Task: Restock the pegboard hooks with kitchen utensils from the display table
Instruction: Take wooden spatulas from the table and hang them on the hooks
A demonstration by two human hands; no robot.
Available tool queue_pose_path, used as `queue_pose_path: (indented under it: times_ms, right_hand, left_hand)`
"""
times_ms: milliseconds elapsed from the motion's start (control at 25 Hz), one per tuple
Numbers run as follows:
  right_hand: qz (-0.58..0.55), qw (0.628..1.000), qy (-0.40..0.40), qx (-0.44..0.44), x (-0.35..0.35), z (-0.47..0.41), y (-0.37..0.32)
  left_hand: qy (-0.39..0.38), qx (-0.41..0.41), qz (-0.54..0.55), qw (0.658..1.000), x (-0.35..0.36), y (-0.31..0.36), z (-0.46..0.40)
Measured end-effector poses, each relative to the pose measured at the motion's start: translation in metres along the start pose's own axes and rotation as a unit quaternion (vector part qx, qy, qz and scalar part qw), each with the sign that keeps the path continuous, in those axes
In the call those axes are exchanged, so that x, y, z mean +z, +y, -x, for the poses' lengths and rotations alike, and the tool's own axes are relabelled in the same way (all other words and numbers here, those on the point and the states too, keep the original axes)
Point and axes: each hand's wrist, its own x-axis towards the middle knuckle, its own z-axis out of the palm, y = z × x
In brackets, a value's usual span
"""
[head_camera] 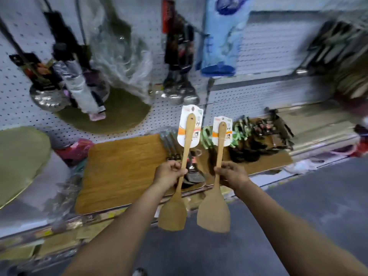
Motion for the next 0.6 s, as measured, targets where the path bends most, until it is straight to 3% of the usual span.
queue_pose_path:
  times_ms: [320, 600]
  right_hand:
    - [-0.074, 0.989, 0.068, -0.111, -0.277, 0.010, -0.058]
    - [-0.131, 0.962, 0.152, -0.183, -0.457, -0.010, -0.121]
  left_hand:
    - [-0.050, 0.139, 0.025, 0.989, 0.242, 0.150, 0.035]
    - [-0.114, 0.229, 0.024, 0.967, 0.407, 0.286, 0.020]
